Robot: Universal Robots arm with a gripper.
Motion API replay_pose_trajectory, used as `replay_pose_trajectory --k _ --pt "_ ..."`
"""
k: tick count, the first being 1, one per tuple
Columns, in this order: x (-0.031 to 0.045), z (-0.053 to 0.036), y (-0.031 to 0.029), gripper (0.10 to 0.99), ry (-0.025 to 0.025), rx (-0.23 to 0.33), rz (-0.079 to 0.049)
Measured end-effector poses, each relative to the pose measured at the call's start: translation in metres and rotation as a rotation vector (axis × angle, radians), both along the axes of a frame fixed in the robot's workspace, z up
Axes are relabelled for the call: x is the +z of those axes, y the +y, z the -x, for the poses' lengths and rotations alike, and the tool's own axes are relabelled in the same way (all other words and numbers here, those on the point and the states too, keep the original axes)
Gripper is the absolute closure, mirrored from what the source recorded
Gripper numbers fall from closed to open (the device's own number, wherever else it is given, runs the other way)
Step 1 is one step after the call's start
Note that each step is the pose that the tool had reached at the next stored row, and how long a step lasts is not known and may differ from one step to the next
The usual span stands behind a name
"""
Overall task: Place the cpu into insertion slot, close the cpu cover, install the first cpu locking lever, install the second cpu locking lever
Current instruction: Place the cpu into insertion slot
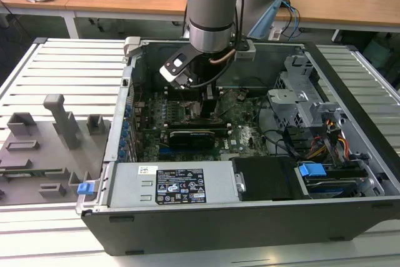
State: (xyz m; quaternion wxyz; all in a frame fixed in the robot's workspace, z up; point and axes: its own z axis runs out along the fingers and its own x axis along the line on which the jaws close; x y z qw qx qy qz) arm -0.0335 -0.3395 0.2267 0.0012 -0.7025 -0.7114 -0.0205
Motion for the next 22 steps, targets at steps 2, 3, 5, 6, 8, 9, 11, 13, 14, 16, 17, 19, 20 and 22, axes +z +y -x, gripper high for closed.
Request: replay_pose_trajectory --k 2,3,5,6,8,9,11,13,14,16,17,19,20,22 --pt "-0.0005 0.0 0.0022 0.561 0.0 0.0 0.0" --pt "-0.0007 0.0 0.0035 0.561 0.0 0.0 0.0" --pt "-0.0021 0.0 0.007 0.561 -0.0001 0.0 0.0" --pt "-0.0029 0.0 0.0075 0.561 -0.0001 0.0 0.0" --pt "-0.0046 0.0 0.0097 0.561 0.0 0.0 0.0" --pt "-0.0054 0.0001 0.011 0.561 0.0 0.0 0.0" --pt "-0.0073 0.0017 0.0147 0.561 -0.0001 -0.003 0.0" --pt "-0.0101 0.003 0.0155 0.561 0.0 -0.014 0.0" --pt "-0.0116 0.003 0.0155 0.561 0.0 -0.016 0.0" --pt "-0.0134 0.003 0.0157 0.561 0.0001 -0.017 0.0" --pt "-0.0144 0.003 0.0159 0.561 0.0002 -0.017 0.0" --pt "-0.0155 0.003 0.0161 0.561 0.0002 -0.017 0.0" --pt "-0.0162 0.003 0.0162 0.561 0.0003 -0.017 0.0" --pt "-0.0186 0.003 0.0163 0.561 0.0002 -0.017 0.001"
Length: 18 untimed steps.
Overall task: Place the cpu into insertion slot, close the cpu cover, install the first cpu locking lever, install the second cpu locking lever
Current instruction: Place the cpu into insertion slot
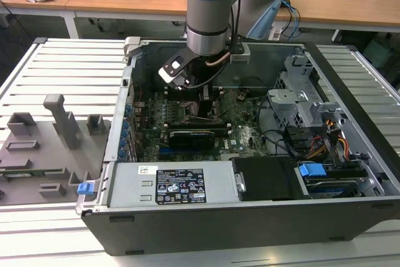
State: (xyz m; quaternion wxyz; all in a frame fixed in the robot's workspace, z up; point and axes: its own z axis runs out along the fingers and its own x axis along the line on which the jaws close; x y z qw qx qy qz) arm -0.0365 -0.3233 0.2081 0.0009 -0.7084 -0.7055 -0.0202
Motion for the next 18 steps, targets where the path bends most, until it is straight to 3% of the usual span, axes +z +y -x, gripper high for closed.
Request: replay_pose_trajectory --k 12,13,14,18 --pt "-0.0055 0.0 0.0021 0.561 0.0003 0.0 0.006" --pt "-0.0055 0.0 0.0021 0.549 0.0003 0.0 0.006" --pt "-0.0055 0.0 0.0021 0.482 0.0003 0.0 0.006" --pt "-0.0041 0.0 0.0021 0.482 0.0003 0.0 0.006"
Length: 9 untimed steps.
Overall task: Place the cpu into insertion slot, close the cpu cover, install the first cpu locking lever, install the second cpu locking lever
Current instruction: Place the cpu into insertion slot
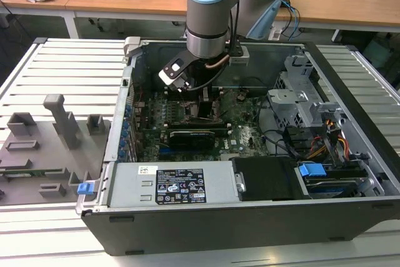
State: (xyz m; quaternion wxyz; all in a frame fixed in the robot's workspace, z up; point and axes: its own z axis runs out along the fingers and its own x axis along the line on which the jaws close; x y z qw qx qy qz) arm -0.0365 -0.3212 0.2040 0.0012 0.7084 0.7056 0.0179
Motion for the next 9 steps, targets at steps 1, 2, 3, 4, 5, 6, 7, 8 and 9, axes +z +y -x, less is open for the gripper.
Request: replay_pose_trajectory --k 1,2,3,4,5,6,7,8,9 --pt "0.0027 0.0 0.0 0.482 0.0 0.0 0.0" --pt "0.005 0.0 0.0 0.482 0.0 0.0 0.0" --pt "0.008 0.0 0.0 0.498 0.0 0.0 0.0" --pt "0.0092 0.0 0.0 0.565 0.0 0.0 0.0" --pt "0.0102 0.0 0.0 0.565 -0.0001 0.0 0.0" --pt "0.0111 0.0 0.0001 0.627 0.0 0.0 0.0" --pt "0.0124 0.0 0.0 0.808 -0.0001 0.0 0.002" --pt "0.013 0.0 0.0 0.929 0.0001 0.0 0.003" --pt "0.0136 0.0 0.0 0.98 0.0 0.0 0.003"
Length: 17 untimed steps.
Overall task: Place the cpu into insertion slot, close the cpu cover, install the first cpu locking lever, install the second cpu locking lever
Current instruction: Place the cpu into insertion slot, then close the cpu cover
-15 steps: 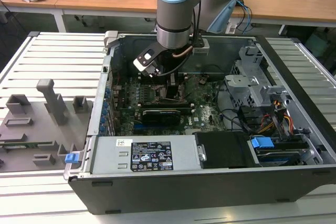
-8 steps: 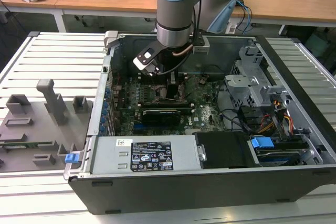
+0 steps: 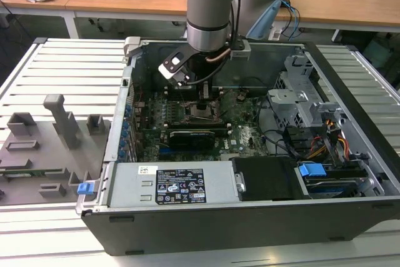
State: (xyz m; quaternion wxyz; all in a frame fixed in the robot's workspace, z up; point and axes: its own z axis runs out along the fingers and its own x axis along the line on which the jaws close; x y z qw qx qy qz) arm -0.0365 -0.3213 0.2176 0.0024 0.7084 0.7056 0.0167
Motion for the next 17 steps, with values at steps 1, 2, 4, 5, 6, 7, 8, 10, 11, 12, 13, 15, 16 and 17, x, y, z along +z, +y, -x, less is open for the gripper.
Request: replay_pose_trajectory --k 1,2,4,5,6,7,8,10,11,12,13,15,16,17 --pt "0.0007 0.0 0.0 0.98 -0.0001 0.0 0.0" --pt "0.0011 0.0 0.0 0.98 -0.0001 0.0 0.0" --pt "0.0017 0.0 0.0 0.98 0.0 0.0 0.0" --pt "0.0025 0.0 0.0 0.98 0.0 0.0 0.0" --pt "0.0029 0.0 0.0 0.98 -0.0001 0.0 0.0" --pt "0.0032 0.0 0.0 0.98 0.0 0.0 0.0" --pt "0.004 0.0 0.0 0.98 0.0 0.0 0.0" --pt "0.0062 0.0 0.0 0.98 0.0 0.0 0.0" --pt "0.0071 0.0 0.0 0.98 0.0 0.0 0.0" --pt "0.0092 0.0 0.0 0.98 0.0 0.0 0.0" --pt "0.0112 0.0 0.0 0.98 0.0 0.0 0.0" --pt "0.0152 0.0 0.0 0.98 0.0 0.0 0.0" --pt "0.0181 0.0 0.0 0.98 0.0 0.0 0.0" --pt "0.0203 0.0 0.0 0.98 0.0 0.0 0.0"
